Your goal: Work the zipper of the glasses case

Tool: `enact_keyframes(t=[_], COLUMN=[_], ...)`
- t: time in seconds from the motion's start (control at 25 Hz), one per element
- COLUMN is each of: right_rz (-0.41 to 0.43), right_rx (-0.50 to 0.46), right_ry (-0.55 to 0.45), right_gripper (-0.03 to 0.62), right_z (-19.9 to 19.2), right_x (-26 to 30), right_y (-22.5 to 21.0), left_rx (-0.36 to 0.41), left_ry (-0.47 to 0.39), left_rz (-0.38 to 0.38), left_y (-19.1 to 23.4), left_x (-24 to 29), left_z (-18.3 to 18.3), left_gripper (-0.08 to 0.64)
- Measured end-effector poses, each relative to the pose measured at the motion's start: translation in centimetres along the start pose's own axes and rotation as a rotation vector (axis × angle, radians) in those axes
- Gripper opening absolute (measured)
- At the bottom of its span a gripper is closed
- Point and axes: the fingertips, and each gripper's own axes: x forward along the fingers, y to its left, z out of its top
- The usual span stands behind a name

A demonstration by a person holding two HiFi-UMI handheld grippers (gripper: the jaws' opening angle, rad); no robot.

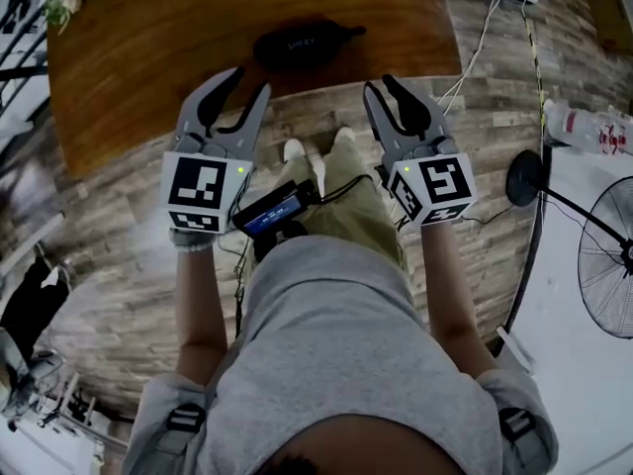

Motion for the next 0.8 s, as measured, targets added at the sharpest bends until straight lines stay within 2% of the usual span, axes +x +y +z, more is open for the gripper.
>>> enact_keyframes(t=[0.32,0.8], right_rz=[0.022,0.057], right_rx=[0.005,0.005], right_ry=[0.062,0.127], right_gripper=[0.110,0.110], right_z=[-1.5,-3.7], right_x=[2.3,5.4], right_y=[-0.9,-1.2], left_rx=[-0.004,0.074], left_ry=[0.042,0.155], left_rz=[0.004,-0.056], left_y=[1.1,2.2], left_x=[1.7,5.7], left_z=[-1.4,-4.3], left_gripper=[0.152,0.189])
